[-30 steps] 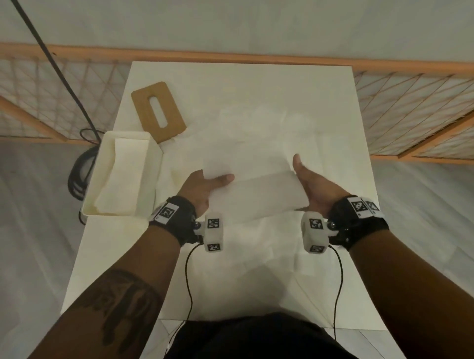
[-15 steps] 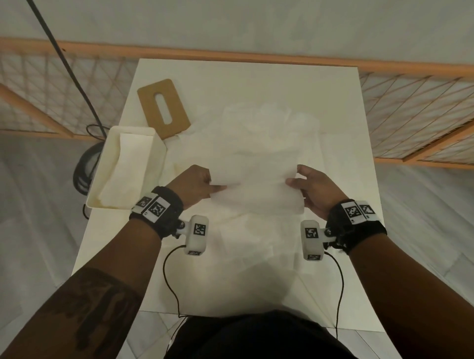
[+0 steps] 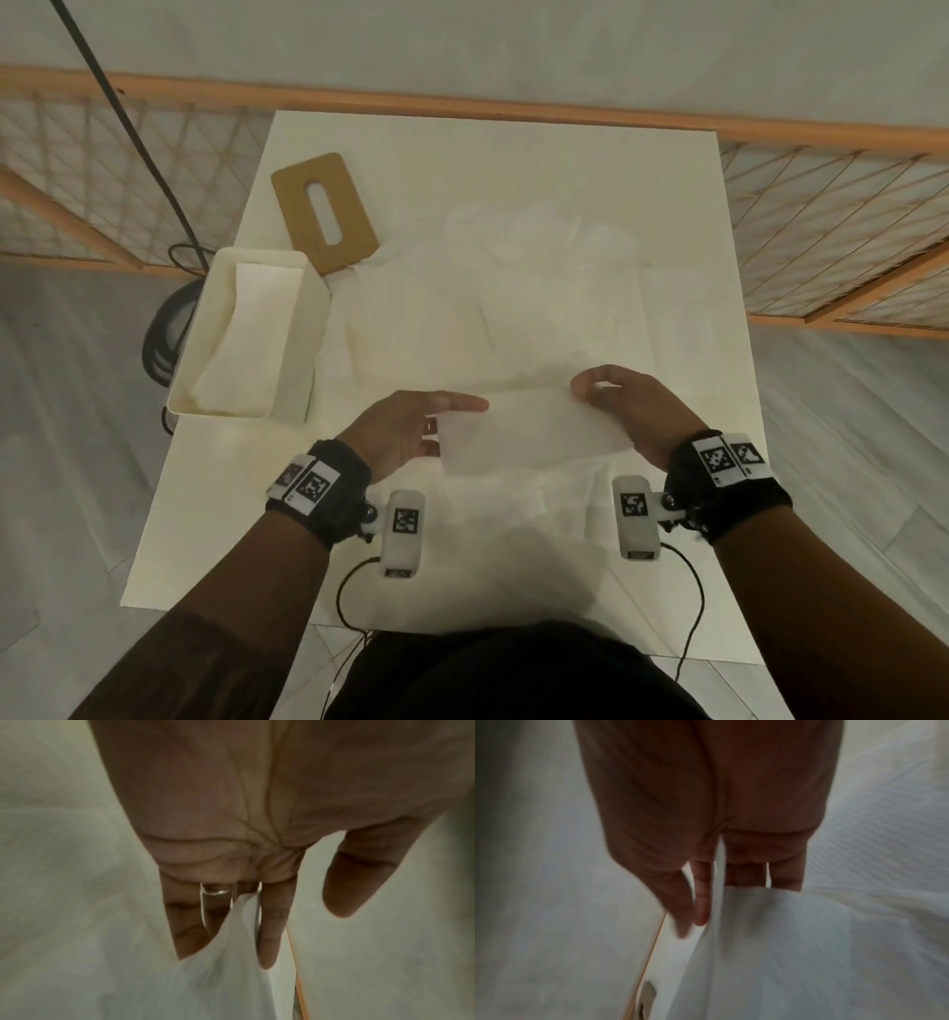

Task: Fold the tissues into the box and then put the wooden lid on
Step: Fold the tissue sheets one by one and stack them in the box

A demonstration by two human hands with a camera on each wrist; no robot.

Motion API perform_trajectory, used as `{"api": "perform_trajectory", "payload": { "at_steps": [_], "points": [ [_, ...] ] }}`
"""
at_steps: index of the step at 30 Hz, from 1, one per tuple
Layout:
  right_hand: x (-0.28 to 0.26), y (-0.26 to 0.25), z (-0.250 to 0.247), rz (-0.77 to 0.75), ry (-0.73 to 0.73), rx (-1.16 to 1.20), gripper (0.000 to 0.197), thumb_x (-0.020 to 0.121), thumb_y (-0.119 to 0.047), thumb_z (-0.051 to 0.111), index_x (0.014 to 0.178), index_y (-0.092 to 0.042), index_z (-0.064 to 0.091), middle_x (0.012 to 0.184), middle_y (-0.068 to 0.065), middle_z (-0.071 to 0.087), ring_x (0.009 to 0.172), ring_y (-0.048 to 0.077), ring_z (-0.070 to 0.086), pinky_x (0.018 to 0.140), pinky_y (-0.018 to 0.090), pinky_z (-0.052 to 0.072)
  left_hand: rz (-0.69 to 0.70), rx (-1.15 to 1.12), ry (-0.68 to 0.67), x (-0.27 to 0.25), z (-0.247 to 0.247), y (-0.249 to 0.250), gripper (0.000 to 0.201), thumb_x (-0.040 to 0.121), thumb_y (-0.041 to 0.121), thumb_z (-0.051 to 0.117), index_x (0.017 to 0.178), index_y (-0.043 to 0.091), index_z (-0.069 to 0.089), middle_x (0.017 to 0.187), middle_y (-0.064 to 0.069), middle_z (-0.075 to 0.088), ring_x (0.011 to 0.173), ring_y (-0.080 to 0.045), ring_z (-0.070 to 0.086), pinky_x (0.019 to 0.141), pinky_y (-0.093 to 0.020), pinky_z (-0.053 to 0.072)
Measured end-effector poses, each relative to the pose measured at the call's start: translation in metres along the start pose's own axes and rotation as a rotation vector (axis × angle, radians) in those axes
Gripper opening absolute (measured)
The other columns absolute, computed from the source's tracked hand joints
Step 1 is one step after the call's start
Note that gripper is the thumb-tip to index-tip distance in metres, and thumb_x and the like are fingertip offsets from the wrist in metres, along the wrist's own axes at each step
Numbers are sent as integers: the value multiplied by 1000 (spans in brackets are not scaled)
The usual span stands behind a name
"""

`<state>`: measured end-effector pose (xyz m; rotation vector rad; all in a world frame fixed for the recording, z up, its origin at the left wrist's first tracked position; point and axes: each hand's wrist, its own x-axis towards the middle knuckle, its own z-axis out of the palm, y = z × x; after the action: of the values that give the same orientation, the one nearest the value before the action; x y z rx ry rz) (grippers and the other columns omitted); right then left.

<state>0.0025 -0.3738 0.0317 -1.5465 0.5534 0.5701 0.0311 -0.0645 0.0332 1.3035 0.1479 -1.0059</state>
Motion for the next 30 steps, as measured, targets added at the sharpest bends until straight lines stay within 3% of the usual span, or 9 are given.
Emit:
{"api": "perform_trajectory", "payload": {
  "at_steps": [2, 4, 7, 12, 15, 17, 22, 25, 30],
  "points": [
    [-1, 17, 0, -84, 47, -226, 14, 90, -14, 75, 102, -20, 70, 103, 18, 75, 78, 31, 70, 74, 45, 59, -1, 105, 105, 0, 11, -16, 34, 94, 37, 69, 113, 11, 77, 121, -7, 73, 109, -28, 68, 94, -43, 57],
    [-1, 34, 2, -73, 99, -356, 20, 88, -17, 76, 97, -32, 67, 98, 12, 75, 80, 33, 72, 72, 45, 60, 66, 369, 247, 1, 20, -32, 10, 94, 18, 71, 99, 20, 80, 98, 3, 77, 88, -20, 73, 87, -43, 61],
    [3, 50, 7, -44, 207, -399, 28, 85, -25, 79, 99, -39, 59, 102, 4, 72, 85, 26, 70, 71, 37, 58, 100, 627, 422, 4, 25, -55, 17, 88, 10, 74, 87, 27, 72, 79, 7, 63, 63, -15, 69, 70, -33, 57],
    [13, 49, 19, -154, 301, -510, 29, 88, -20, 77, 110, -24, 58, 78, -3, 56, 66, 11, 53, 53, 11, 41, 155, 748, 559, 10, 25, -65, 17, 86, 13, 74, 90, 27, 65, 84, 5, 61, 57, 3, 58, 60, -8, 42],
    [21, 44, 24, -155, 316, -549, 31, 88, -19, 77, 112, -23, 58, 80, -3, 57, 68, 8, 54, 53, 12, 38, 152, 772, 551, 15, 23, -66, 21, 86, 11, 72, 95, 26, 61, 88, 4, 64, 63, -1, 61, 62, -4, 42],
    [26, 45, 25, -137, 311, -600, 34, 88, -21, 78, 115, -21, 57, 83, -2, 58, 72, 11, 55, 58, 19, 41, 133, 831, 520, 19, 22, -68, 28, 86, 10, 70, 104, 27, 57, 94, 4, 64, 75, -14, 63, 71, -18, 48],
    [36, 35, 37, -216, 375, -785, 42, 85, -22, 77, 121, -20, 55, 114, 0, 55, 110, 25, 56, 92, 42, 50, 193, 1199, 467, 25, 30, -68, 58, 81, 10, 64, 135, 27, 49, 128, 3, 45, 111, -20, 49, 93, -30, 46],
    [49, 8, 55, -313, 372, -788, 44, 88, -30, 73, 126, -20, 54, 128, 2, 51, 120, 25, 53, 99, 45, 49, 219, 1313, 427, 30, 36, -60, 43, 87, 25, 59, 130, 26, 56, 128, 3, 50, 115, -21, 48, 100, -34, 44],
    [74, -21, 75, -191, 257, -1026, 56, 88, -39, 76, 135, -23, 50, 131, 0, 56, 119, 24, 58, 100, 43, 47, 187, 1312, 465, 48, 31, -30, 28, 97, 37, 53, 118, 24, 65, 122, 0, 57, 113, -24, 53, 97, -37, 44]
  ]
}}
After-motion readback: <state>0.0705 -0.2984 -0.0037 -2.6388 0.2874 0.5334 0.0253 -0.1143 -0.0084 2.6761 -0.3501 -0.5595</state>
